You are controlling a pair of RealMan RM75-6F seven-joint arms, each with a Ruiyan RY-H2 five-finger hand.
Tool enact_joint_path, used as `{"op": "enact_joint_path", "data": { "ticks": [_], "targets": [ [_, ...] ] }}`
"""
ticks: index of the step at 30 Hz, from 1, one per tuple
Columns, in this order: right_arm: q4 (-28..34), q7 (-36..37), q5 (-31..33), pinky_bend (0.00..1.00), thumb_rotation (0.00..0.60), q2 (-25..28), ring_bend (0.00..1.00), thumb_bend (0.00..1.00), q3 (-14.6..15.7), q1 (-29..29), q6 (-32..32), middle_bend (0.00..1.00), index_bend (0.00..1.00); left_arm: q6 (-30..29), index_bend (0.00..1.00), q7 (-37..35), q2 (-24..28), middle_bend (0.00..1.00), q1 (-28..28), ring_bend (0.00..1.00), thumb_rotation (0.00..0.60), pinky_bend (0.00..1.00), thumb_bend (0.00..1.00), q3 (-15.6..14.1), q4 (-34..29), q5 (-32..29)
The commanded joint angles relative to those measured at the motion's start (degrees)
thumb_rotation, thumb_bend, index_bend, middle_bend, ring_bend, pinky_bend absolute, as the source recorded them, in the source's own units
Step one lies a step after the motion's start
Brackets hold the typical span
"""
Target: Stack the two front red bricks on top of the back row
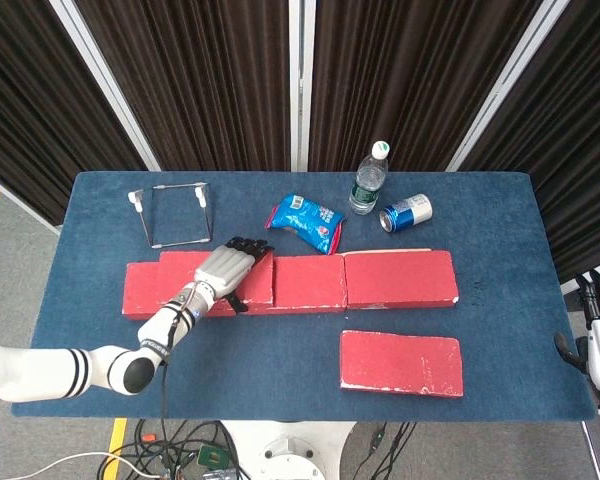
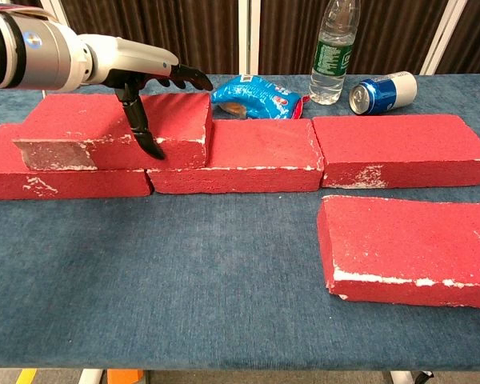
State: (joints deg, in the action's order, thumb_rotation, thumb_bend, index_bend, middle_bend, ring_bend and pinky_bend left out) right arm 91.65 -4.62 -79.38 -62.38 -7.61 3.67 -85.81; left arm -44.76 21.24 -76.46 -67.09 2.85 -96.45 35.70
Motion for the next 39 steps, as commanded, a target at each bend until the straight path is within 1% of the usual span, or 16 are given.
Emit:
{"op": "enact_joint_path", "data": {
  "ticks": [1, 12, 14, 17, 21, 24, 26, 28, 30, 32, 35, 39],
  "targets": [
    [-0.02, 0.02, 0.00, 0.00, 0.600, -0.01, 0.00, 0.24, -0.03, 0.01, -0.01, 0.00, 0.00, -0.08, 0.00, 0.08, -0.07, 0.00, 0.06, 0.00, 0.600, 0.00, 0.04, 0.19, 0.00, -0.18],
    [-0.26, 0.41, -0.31, 0.00, 0.600, 0.04, 0.00, 0.24, 0.07, -0.05, -0.11, 0.00, 0.00, -0.13, 0.00, 0.51, 0.26, 0.00, 0.46, 0.00, 0.600, 0.00, 0.04, 0.54, -0.81, -0.20],
    [-0.28, 0.50, -0.45, 0.00, 0.600, 0.15, 0.00, 0.24, 0.14, -0.07, -0.10, 0.00, 0.00, -0.99, 0.00, 0.48, 0.86, 0.00, 0.89, 0.00, 0.600, 0.00, 0.04, 0.71, -2.36, 0.66],
    [-0.05, 0.60, -1.03, 0.00, 0.600, 0.47, 0.00, 0.24, 0.34, -0.09, -0.22, 0.00, 0.00, -3.70, 0.00, -0.05, 2.73, 0.00, 2.32, 0.00, 0.600, 0.00, 0.04, 1.30, -6.40, 3.31],
    [0.61, 0.19, -2.18, 0.00, 0.600, 1.34, 0.00, 0.23, 0.70, -0.03, -0.35, 0.00, 0.00, -8.83, 0.00, -0.07, 7.52, 0.00, 5.70, 0.00, 0.600, 0.00, 0.04, 0.71, -13.24, 7.86],
    [1.59, -0.29, -3.68, 0.00, 0.600, 2.57, 0.00, 0.22, 1.40, 0.03, -0.24, 0.00, 0.00, -14.28, 0.00, 0.65, 11.93, 0.00, 9.54, 0.00, 0.600, 0.00, 0.04, -0.92, -18.14, 11.74],
    [2.95, -0.24, -4.98, 0.00, 0.600, 4.07, 0.00, 0.18, 2.52, 0.20, 0.96, 0.00, 0.00, -18.29, 0.00, 0.42, 14.97, 0.00, 12.83, 0.00, 0.600, 0.00, 0.04, -2.17, -20.74, 14.98],
    [4.94, 0.26, -6.01, 0.00, 0.600, 6.17, 0.00, 0.13, 3.77, 0.77, 3.35, 0.00, 0.00, -22.70, 0.00, -0.25, 17.38, 0.00, 16.55, 0.00, 0.600, 0.00, 0.04, -3.45, -22.04, 18.97],
    [6.37, -0.57, -6.33, 0.00, 0.600, 7.92, 0.00, 0.05, 4.47, 1.69, 5.85, 0.00, 0.00, -26.75, 0.00, -0.82, 18.77, 0.00, 20.01, 0.00, 0.600, 0.00, 0.04, -4.74, -22.04, 22.82],
    [8.99, -2.86, -6.27, 0.00, 0.600, 9.89, 0.00, 0.01, 5.16, 3.07, 9.22, 0.00, 0.00, -31.26, 0.00, -1.49, 19.77, 0.00, 24.10, 0.00, 0.600, 0.00, 0.04, -6.31, -21.01, 26.98],
    [14.03, -3.84, -7.27, 0.00, 0.600, 12.41, 0.00, 0.00, 6.12, 5.27, 13.78, 0.00, 0.00, -35.84, 0.00, -3.17, 20.54, 0.00, 29.40, 0.00, 0.600, 0.00, 0.04, -8.36, -18.92, 31.16],
    [19.74, -2.50, -9.21, 0.00, 0.600, 15.75, 0.00, 0.00, 7.81, 8.86, 21.37, 0.00, 0.00, -37.64, 0.00, -4.92, 21.92, 0.00, 35.12, 0.00, 0.600, 0.00, 0.04, -11.32, -16.47, 33.46]
  ]
}}
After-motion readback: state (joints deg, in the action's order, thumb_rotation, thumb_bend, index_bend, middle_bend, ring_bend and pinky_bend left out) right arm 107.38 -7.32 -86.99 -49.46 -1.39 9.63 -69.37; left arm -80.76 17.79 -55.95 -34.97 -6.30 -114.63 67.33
